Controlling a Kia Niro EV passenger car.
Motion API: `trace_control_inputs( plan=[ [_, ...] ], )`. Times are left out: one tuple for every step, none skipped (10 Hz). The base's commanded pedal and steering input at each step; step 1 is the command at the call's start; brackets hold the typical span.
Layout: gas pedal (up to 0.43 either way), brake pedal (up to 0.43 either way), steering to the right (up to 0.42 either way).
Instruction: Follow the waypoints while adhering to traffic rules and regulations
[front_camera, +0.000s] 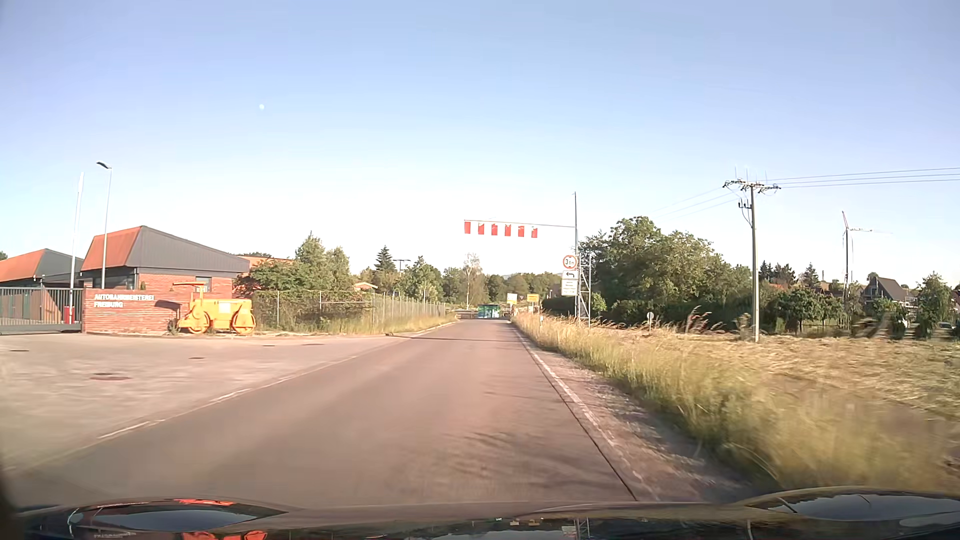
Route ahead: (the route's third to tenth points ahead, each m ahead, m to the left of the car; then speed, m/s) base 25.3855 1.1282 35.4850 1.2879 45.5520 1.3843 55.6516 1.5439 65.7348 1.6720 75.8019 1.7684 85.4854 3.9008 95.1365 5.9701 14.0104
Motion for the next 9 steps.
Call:
trace_control_inputs(
  plan=[
    [0.067,0.000,-0.003],
    [0.067,0.000,-0.003],
    [0.067,0.000,-0.003],
    [0.067,0.000,-0.003],
    [0.059,0.000,-0.003],
    [0.059,0.000,-0.003],
    [0.059,0.000,-0.003],
    [0.059,0.000,-0.003],
    [0.059,0.000,-0.003]
  ],
)
